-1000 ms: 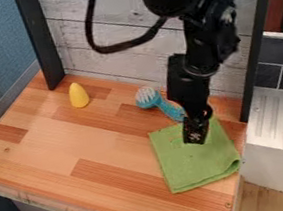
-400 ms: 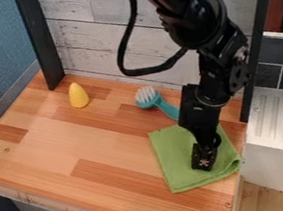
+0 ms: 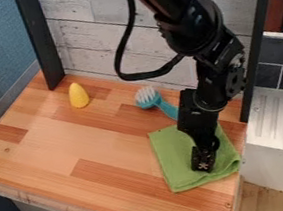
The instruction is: Move green cloth from left to right
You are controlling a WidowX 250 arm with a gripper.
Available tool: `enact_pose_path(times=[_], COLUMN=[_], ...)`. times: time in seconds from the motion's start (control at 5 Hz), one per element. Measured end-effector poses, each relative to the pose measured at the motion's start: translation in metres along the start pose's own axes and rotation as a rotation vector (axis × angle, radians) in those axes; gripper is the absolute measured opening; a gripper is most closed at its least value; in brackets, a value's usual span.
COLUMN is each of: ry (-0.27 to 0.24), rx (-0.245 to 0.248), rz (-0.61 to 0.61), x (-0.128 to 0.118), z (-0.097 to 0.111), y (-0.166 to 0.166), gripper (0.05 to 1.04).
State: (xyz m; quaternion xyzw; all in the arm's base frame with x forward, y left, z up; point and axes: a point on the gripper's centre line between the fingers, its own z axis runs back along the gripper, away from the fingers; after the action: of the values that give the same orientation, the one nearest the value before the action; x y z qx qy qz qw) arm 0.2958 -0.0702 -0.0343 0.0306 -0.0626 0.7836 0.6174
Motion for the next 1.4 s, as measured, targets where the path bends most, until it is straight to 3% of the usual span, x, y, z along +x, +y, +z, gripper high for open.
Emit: enact_pose_path(times=[0.4, 1.0, 1.4], ry=[-0.050, -0.121, -0.136], rx=[0.029, 0.050, 0.046], rz=[0.146, 0.375, 0.525], x=[0.063, 0.137, 0.187], z=[-0.005, -0.015, -0.021], y=[0.006, 0.008, 0.007], gripper=[1.001, 1.001, 1.001])
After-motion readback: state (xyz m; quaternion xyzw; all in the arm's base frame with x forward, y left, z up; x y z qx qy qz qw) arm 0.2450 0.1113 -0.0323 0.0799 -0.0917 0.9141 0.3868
